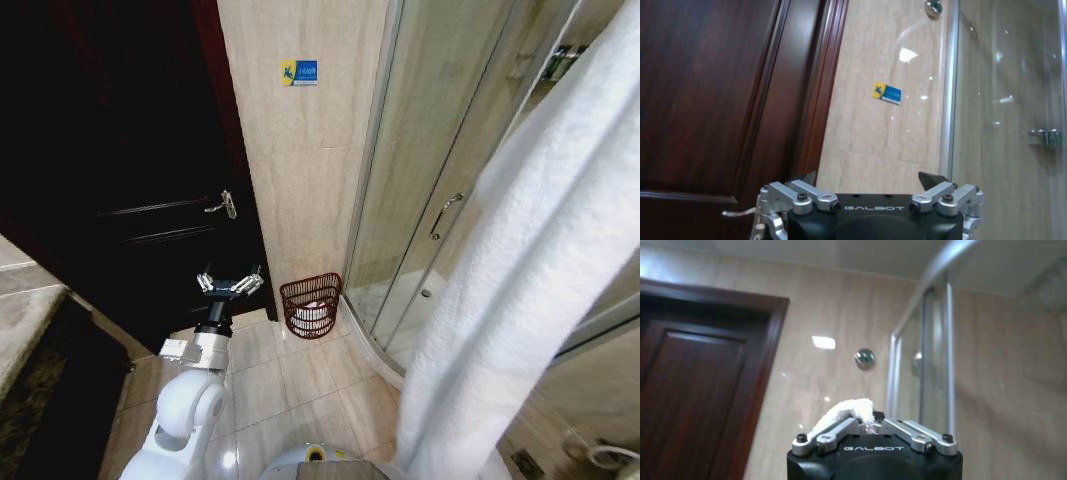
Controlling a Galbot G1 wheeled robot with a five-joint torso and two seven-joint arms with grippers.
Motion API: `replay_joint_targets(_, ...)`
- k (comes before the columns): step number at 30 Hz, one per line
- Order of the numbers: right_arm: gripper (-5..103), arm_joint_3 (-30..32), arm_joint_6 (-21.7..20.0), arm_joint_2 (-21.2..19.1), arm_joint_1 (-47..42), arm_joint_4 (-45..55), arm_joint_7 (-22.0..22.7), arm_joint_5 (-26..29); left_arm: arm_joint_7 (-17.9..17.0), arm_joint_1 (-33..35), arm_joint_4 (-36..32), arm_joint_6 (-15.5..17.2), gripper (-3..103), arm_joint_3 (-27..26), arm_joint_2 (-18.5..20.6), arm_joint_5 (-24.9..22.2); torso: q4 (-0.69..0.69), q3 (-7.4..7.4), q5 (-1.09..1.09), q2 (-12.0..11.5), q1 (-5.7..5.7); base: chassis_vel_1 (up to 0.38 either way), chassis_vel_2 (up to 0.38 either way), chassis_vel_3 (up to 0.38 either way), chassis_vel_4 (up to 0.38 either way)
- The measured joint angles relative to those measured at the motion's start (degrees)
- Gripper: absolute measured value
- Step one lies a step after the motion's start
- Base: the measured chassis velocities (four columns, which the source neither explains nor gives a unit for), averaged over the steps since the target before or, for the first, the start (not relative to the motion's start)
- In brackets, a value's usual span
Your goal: Discard the used towel into the hamper.
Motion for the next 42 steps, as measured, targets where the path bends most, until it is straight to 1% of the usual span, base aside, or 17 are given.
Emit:
replay_joint_targets(1,1,-1.00,0.29,2.98,-0.76,1.21,-1.45,-1.86,0.00,0.00,0.00,0.00,100,0.00,-0.01,0.00,0.00,0.00,-0.05,0.00,0.00,0.000,0.000,0.000,0.000)
replay_joint_targets(2,1,-1.00,0.29,2.98,-0.76,1.21,-1.45,-1.86,0.00,0.00,0.00,0.00,100,0.00,-0.01,0.00,0.00,0.00,-0.05,0.00,0.00,0.000,0.000,0.000,0.000)
replay_joint_targets(5,1,-3.27,0.73,9.49,-2.49,3.79,-4.65,-5.93,0.00,0.00,0.00,0.00,100,0.00,0.00,0.00,0.01,0.00,-0.02,0.00,0.02,0.000,0.000,0.000,0.000)
replay_joint_targets(6,1,-3.27,0.73,9.49,-2.49,3.79,-4.65,-5.93,0.00,0.00,0.00,0.00,100,0.00,0.00,0.00,0.01,0.00,-0.02,0.00,0.02,0.000,0.000,0.000,0.000)
replay_joint_targets(9,1,-5.54,1.26,16.13,-4.21,6.46,-7.88,-10.13,0.00,0.00,0.00,0.00,100,0.00,0.00,0.00,0.01,0.00,-0.03,0.00,0.02,0.000,0.000,0.000,0.000)
replay_joint_targets(10,1,-5.54,1.26,16.13,-4.21,6.46,-7.88,-10.13,0.00,0.00,0.00,0.00,100,0.00,0.00,0.00,0.01,0.00,-0.03,0.00,0.02,0.000,0.000,0.000,0.000)
replay_joint_targets(12,1,-6.91,1.54,20.15,-5.27,8.06,-9.78,-12.42,0.00,0.00,0.00,0.00,100,0.00,0.00,0.00,0.01,0.00,-0.04,0.00,0.02,0.000,0.000,0.000,0.000)
replay_joint_targets(15,1,-6.95,1.55,21.91,-5.84,9.94,-10.43,-10.43,0.01,0.00,0.00,0.00,100,0.00,-0.01,0.00,-0.02,0.00,0.02,0.00,0.02,0.000,0.000,0.000,0.000)
replay_joint_targets(16,1,-6.58,1.55,21.98,-5.98,10.46,-10.51,-8.34,0.00,0.00,0.00,0.00,100,0.00,0.00,0.00,0.00,0.00,-0.08,0.01,0.02,0.000,0.000,0.000,0.000)
replay_joint_targets(23,1,-5.86,1.55,18.49,-5.76,9.75,-10.05,-5.31,0.00,0.00,0.00,0.00,100,0.00,0.00,0.00,0.02,0.00,-0.05,0.01,0.02,0.000,0.000,0.000,0.000)
replay_joint_targets(30,1,-7.21,2.67,11.23,-5.65,6.06,-10.22,-3.52,0.00,0.00,0.00,0.00,100,0.00,0.00,0.00,0.00,0.01,-0.02,0.01,0.02,0.000,0.000,0.000,0.000)
replay_joint_targets(31,1,-7.21,2.67,11.23,-5.65,6.06,-10.22,-3.52,0.00,0.00,0.00,0.00,100,0.00,0.00,0.00,0.00,0.01,-0.02,0.01,0.02,0.000,0.000,0.000,0.000)
replay_joint_targets(35,1,-8.11,3.00,3.02,-5.20,0.75,-9.61,-2.62,0.00,0.00,0.00,0.00,100,0.00,0.00,0.00,0.01,0.01,-0.04,0.00,0.02,0.000,0.000,0.000,0.000)
replay_joint_targets(36,1,-8.11,3.00,3.02,-5.20,0.75,-9.61,-2.62,0.00,0.00,0.00,0.00,100,0.00,0.00,0.00,0.01,0.01,-0.04,0.00,0.02,0.000,0.000,0.000,0.000)
replay_joint_targets(39,1,-8.45,3.07,-2.65,-4.87,-4.08,-8.68,-2.29,0.00,0.00,0.00,0.00,100,0.00,0.00,0.00,0.02,0.01,-0.04,0.00,0.03,0.000,0.000,0.000,0.000)
replay_joint_targets(40,1,-8.45,3.07,-2.65,-4.87,-4.08,-8.68,-2.29,0.00,0.00,0.00,0.00,100,0.00,0.00,0.00,0.02,0.01,-0.04,0.00,0.03,0.000,0.000,0.000,0.000)
replay_joint_targets(42,1,-8.46,3.07,-5.80,-4.27,-6.12,-7.48,-1.49,0.00,0.00,0.00,0.00,100,0.00,0.00,0.00,0.01,0.01,-0.03,0.00,0.03,0.000,0.000,0.000,0.000)
